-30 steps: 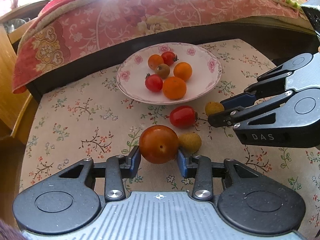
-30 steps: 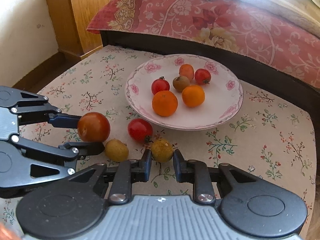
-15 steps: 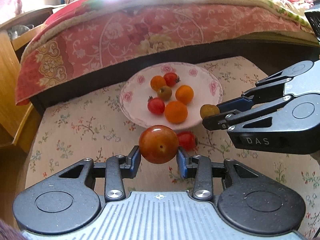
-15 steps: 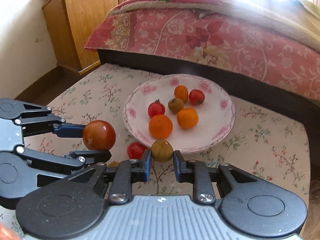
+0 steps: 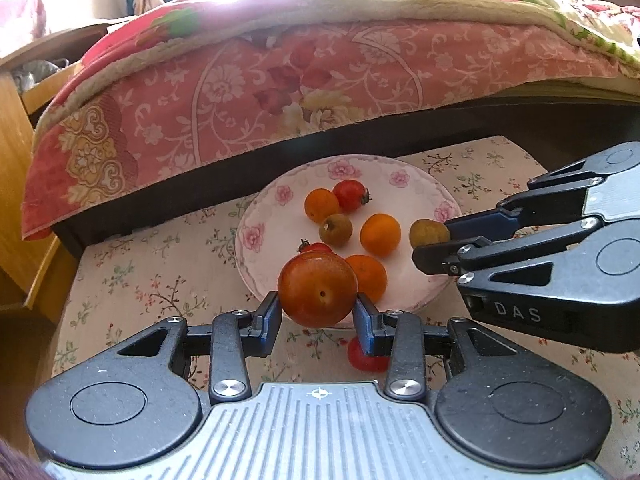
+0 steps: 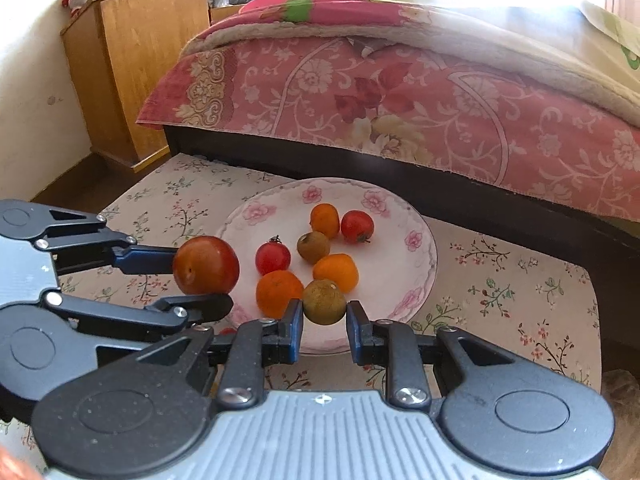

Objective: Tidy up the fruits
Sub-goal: 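Carry the large tomato over the plate while the right tool carries its fruit there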

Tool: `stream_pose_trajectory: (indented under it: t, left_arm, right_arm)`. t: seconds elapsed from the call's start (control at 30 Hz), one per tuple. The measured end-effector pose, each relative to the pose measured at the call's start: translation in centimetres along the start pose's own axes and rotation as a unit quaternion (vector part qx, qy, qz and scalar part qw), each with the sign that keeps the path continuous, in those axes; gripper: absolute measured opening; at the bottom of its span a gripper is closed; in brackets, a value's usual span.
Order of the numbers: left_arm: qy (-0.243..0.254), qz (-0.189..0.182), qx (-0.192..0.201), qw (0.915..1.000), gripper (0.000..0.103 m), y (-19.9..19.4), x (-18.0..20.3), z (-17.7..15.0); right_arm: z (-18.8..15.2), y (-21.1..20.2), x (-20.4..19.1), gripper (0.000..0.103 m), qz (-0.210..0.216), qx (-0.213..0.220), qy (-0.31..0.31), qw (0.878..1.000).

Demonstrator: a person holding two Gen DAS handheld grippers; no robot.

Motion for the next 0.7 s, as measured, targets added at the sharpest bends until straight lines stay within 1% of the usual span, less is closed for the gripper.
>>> stream_pose_trajectory:
  t: [0.3, 0.7]
  left_arm:
    - [-0.004, 0.001, -0.008, 1.0, 0.048, 0.9, -0.4, 0.1]
    - [-0.014, 0.001, -0.012, 0.9998, 0.048, 1.1, -0.7, 0.3]
  right_arm:
    - [0.1, 1.1, 0.5, 0.028, -0.003, -0.009, 0.007, 1.0]
    - [0.4, 1.2, 1.0, 0.029, -0.004, -0.001, 0.021, 1.0]
Point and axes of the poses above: each gripper's, at about its wrist camera, not at the fingertips, and y roughly the way its jaws point, x to its right, z to its top, the point moved 6 cm from there along y, roughly the way its jaws point, and after that the axes turned 6 degrees about -x, right-handed, at the moved point
